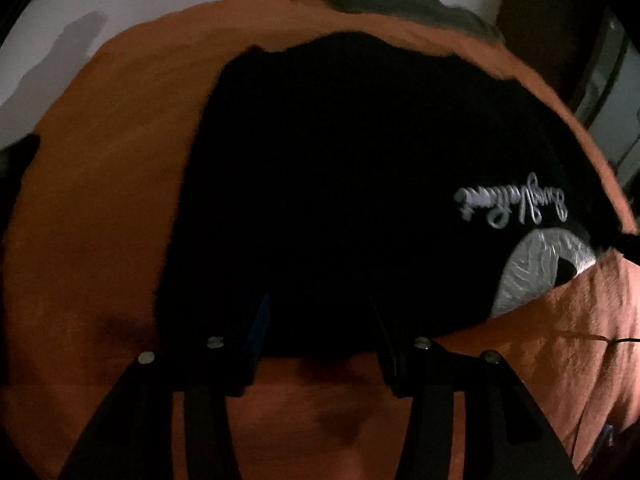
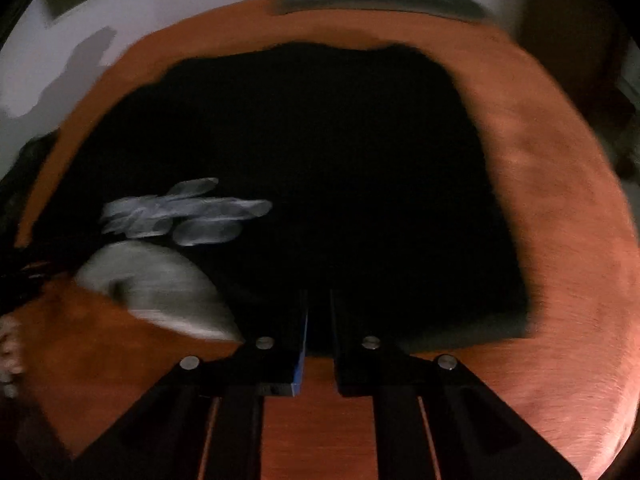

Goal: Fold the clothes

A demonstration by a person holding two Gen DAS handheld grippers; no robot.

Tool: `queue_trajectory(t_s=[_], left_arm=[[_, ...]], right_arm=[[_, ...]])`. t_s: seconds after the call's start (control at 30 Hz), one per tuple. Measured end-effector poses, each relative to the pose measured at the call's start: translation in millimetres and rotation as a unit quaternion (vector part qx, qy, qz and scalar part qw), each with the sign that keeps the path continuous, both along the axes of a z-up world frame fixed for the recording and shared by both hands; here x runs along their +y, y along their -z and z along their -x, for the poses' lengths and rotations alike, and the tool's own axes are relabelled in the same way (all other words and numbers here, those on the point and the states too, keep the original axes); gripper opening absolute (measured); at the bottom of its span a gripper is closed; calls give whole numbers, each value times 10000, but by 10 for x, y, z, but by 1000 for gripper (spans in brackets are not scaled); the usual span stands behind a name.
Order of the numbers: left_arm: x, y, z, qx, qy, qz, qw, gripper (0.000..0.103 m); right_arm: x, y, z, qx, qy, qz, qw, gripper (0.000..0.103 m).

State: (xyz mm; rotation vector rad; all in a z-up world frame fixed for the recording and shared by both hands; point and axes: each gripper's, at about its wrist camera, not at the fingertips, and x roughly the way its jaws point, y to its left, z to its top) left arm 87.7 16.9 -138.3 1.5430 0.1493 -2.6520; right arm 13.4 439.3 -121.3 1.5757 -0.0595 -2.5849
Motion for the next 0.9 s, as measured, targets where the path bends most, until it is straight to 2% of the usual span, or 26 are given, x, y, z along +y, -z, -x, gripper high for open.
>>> queue_trajectory(t_s=[0.1,0.17,0.23,0.3,0.37,0.4,0.47,0.5,0.53,0.6,0.73,0.83,0.9], left_arm=[[-166,-163,-78,220,-125,-464,9986,50],[-165,-260,-96,380,-70,-586,9975,50],[-65,-280,-46,497,95,-630,9967,51],[-4,-175,29,326,28,-578,9978,51],[-140,-7,36,-1,-311,-641,9975,50],[-204,55,26,-67,-433,-743,9963,48],[-252,62,-24,-5,-408,-746,9964,41],[-248,57,-40,-18,-334,-617,9975,35],[-259,58,-64,-22,-284,-555,9981,33],[-315,72,-123,-7,-286,-602,9978,33],[-416,85,-203,65,-659,-958,9932,33],[-383,57,-226,98,-909,-1098,9897,34],[-310,-24,-269,134,-825,-1171,9896,37]], right_arm=[[340,-65,-29,87,340,254,9991,6],[378,-168,-87,281,334,450,9980,6],[175,-241,-185,452,-140,814,9956,7],[-78,-179,-223,307,-729,1094,9909,9],[-217,-56,-221,115,-853,729,9936,9],[-190,2,-214,15,-722,599,9956,9],[47,60,-219,-44,-219,657,9976,7],[247,75,-248,-34,140,664,9977,0],[469,89,-283,-21,520,658,9965,0],[727,104,-343,17,801,694,9944,0],[706,101,-443,182,486,472,9975,0],[707,47,-496,252,562,460,9970,0],[583,-117,-443,399,467,370,9974,0]])
